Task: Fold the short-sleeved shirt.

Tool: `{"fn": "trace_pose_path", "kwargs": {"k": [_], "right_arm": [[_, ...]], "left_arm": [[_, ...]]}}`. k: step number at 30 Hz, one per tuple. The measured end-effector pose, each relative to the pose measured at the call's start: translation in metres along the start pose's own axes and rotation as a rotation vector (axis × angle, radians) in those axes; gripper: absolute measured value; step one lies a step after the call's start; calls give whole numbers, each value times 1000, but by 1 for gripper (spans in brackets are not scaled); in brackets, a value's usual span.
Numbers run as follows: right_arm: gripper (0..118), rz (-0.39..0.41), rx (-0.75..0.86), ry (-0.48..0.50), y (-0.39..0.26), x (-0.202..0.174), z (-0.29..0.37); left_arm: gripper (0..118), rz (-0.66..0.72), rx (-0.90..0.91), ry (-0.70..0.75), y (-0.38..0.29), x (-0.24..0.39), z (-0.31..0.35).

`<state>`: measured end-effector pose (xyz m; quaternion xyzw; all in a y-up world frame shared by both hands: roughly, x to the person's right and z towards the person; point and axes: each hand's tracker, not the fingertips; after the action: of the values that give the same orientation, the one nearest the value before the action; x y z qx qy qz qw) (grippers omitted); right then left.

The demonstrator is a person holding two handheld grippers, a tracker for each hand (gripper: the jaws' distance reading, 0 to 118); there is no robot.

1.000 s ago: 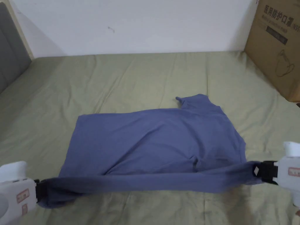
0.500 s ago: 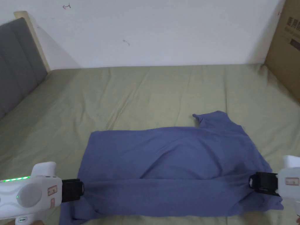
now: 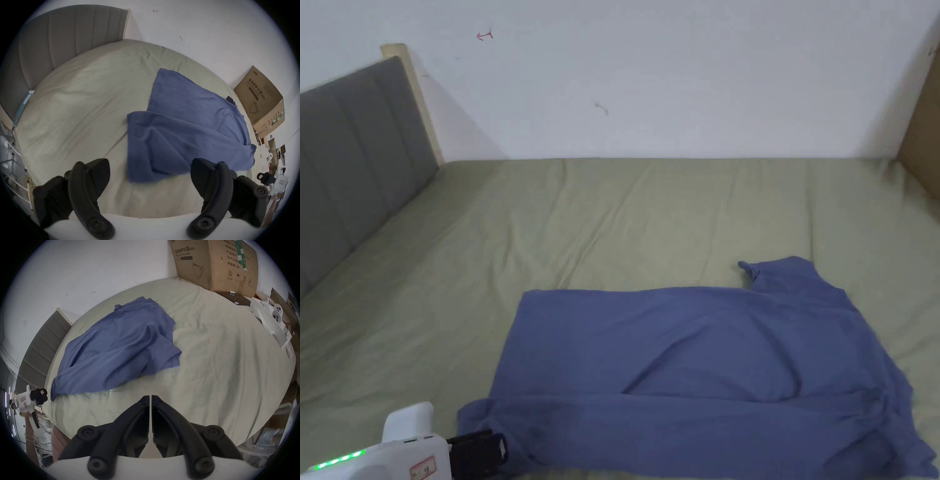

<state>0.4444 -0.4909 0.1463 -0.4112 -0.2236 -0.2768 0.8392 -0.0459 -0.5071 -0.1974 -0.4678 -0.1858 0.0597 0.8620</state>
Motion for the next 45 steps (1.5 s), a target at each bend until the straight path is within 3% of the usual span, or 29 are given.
{"fn": "trace_pose_path", "kwargs": {"k": [1, 3, 4, 6, 9, 10, 13, 15, 16, 17, 18, 19, 20, 21, 22, 26, 33, 38, 42, 44, 45], "right_arm": [[4, -17, -4, 1, -3, 3, -2], [4, -49, -10, -9, -9, 6, -3], [4, -60, -7, -8, -12, 6, -4], [7, -85, -6, -35, -13, 5, -6], [87, -65, -26, -57, 3, 2, -20], [90, -53, -38, -50, 12, 1, -26], [90, -60, -2, -45, 50, 5, -47], [85, 12, -33, -90, 69, 7, -72], [67, 2, -82, -122, 75, 11, -86], [66, -20, -123, -94, 77, 13, -95], [63, 0, -101, -138, 74, 11, -98], [42, 10, -71, -126, 70, 4, -87], [16, 74, -40, -131, 66, -1, -78], [10, 124, -19, -154, 63, -4, -72], [8, 133, -20, -109, 61, -5, -69], [7, 74, -38, -93, 64, 0, -61], [6, 62, 11, -35, 55, 2, -23], [6, 85, 0, -53, 11, 13, 18], [6, 12, -42, -26, -32, 27, 35], [10, 1, -60, -28, -52, 29, 34], [27, -12, -61, -21, -59, 31, 32]], "left_arm": [[91, -19, -26, 35, 1, 3, -13], [34, -43, -180, 146, -8, 10, -34], [30, -100, -100, 191, -14, 13, -30], [7, -75, -81, 127, -11, 22, -14], [6, -85, -95, 127, -3, 24, -14], [6, -94, -96, 126, -4, 23, -14], [6, -112, -89, 121, -1, 25, -6], [6, -119, -91, 117, 0, 22, -6], [6, -119, -93, 116, 1, 23, -6], [6, -121, -94, 117, 1, 25, -5], [6, -127, -92, 119, 0, 24, -6], [6, -132, -95, 121, 1, 25, -6], [6, -140, -97, 125, 0, 26, -6], [6, -149, -97, 127, 0, 27, -6], [6, -150, -101, 128, 1, 27, -7], [6, -160, -89, 125, 4, 31, 3], [6, -162, -46, 70, 6, 23, 36], [6, -209, -54, 101, -11, 4, 58], [6, -248, -80, 130, -39, -8, 72], [13, -278, -105, 133, -53, -15, 69], [28, -259, -121, 112, -56, -18, 67]]}}
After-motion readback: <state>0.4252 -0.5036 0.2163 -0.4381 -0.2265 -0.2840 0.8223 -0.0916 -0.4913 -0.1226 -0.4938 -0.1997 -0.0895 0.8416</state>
